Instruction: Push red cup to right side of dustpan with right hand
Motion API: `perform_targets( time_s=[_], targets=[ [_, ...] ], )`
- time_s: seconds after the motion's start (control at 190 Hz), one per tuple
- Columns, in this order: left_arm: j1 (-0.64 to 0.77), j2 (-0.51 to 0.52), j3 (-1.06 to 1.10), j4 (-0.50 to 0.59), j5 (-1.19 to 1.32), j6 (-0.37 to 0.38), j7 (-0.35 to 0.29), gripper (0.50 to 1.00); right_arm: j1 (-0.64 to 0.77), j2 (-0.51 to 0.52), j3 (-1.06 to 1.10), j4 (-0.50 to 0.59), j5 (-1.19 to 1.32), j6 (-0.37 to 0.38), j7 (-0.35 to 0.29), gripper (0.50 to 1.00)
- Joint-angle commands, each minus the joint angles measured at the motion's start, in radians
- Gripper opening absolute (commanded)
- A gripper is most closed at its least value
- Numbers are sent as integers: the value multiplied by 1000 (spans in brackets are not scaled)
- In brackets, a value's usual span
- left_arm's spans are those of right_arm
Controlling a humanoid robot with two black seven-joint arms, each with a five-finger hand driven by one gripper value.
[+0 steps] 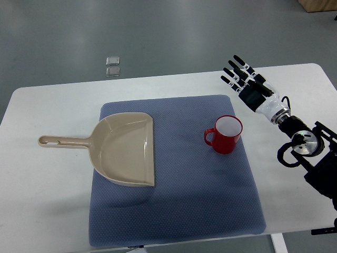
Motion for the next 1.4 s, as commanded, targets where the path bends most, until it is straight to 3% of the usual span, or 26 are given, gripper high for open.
perform_targets(
  time_s=[0.0, 0.2, 0.274, 0.617, 0.78, 0.87, 1.117, 1.27, 1.397],
  targets=[
    [0, 0, 0, 0, 0, 0, -2, 1000, 0, 1, -4, -3, 0, 2, 0, 938],
    [0, 0, -2, 1, -1, 2, -6, 1000, 5, -16, -12, -5, -15, 23, -3, 938],
    [0, 0, -2, 3, -1, 2, -6, 1000, 3, -30, -10, -3, -86, 105, -5, 938],
    [0, 0, 2, -2, 0, 0, -6, 1000, -29, -203, -1, 67, -578, 105, 11, 938],
    [0, 0, 2, 0, 0, 0, -6, 1000, -51, -255, -7, 101, -702, 105, 212, 936],
    [0, 0, 0, 0, 0, 0, -6, 1000, -67, -265, -7, 101, -742, 105, 273, 936],
    [0, 0, 2, 0, 0, 0, -6, 1000, -153, -285, 2, 162, -759, 105, 311, 936],
    [0, 0, 2, -2, 0, 0, -6, 1000, -166, -272, -6, 162, -788, 105, 426, 936],
    [0, 0, 0, -2, 0, 0, -6, 1000, -186, -265, -9, 162, -825, 105, 430, 936]
  ],
)
